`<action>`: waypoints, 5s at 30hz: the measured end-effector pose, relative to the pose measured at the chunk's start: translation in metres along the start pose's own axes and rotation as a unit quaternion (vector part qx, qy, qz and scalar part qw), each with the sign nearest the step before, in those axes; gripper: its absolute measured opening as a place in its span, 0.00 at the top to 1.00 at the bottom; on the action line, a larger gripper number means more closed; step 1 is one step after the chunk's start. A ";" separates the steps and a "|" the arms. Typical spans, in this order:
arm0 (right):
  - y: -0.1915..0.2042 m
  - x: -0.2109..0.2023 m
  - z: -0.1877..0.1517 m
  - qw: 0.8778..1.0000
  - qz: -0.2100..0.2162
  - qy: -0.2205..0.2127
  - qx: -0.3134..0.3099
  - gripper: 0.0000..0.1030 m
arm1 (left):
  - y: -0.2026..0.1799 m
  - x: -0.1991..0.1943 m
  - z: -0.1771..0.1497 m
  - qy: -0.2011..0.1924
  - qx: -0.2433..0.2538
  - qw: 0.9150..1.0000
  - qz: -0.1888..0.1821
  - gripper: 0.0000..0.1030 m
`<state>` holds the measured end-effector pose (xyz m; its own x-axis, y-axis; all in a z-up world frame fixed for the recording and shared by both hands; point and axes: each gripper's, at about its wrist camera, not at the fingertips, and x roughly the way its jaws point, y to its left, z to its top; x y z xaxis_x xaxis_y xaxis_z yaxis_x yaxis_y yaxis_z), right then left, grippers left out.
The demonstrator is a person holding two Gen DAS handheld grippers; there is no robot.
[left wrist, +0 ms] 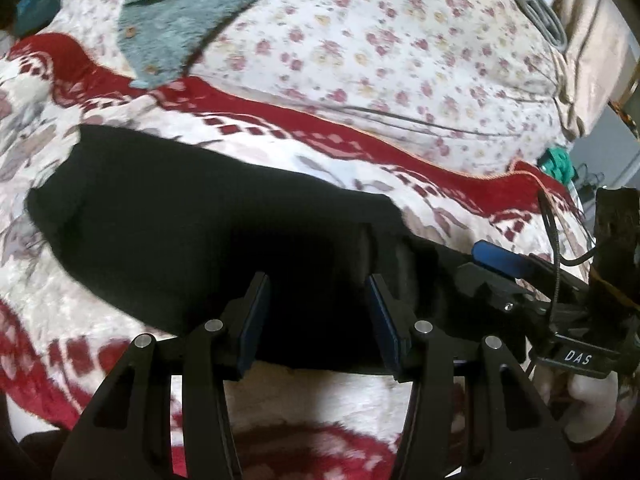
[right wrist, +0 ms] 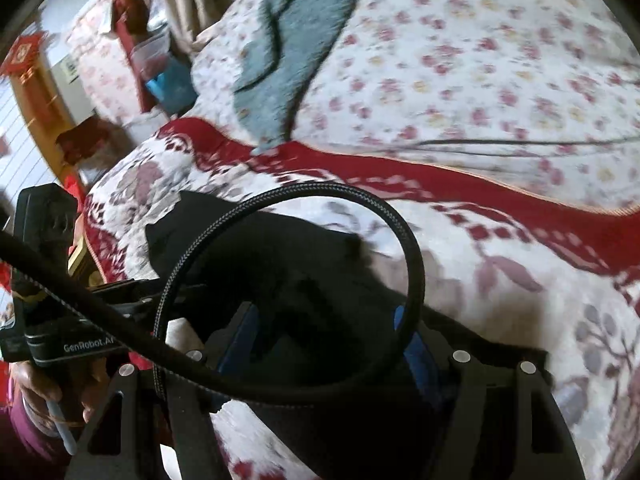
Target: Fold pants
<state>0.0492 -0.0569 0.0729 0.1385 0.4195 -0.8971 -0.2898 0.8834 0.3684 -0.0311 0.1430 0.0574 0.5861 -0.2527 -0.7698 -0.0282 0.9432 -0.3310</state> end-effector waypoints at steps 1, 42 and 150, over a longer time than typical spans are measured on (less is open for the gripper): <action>0.006 0.007 0.004 1.000 0.008 0.003 -0.007 0.33 | 0.005 -0.002 0.000 -0.004 -0.006 1.000 0.008 0.52; 0.167 0.243 0.133 0.949 0.193 0.113 -0.223 0.80 | 0.149 -0.005 -0.002 -0.105 -0.291 0.949 0.059 0.25; -0.138 -0.064 -0.017 0.973 0.127 -0.105 0.159 0.56 | -0.079 0.043 0.063 -0.034 0.051 0.990 -0.124 0.52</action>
<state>0.0638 -0.2092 0.0751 0.3015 0.6369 -0.7095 -0.0375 0.7515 0.6587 0.0475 0.0718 0.0851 0.6187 -0.4667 -0.6319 0.2035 0.8722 -0.4449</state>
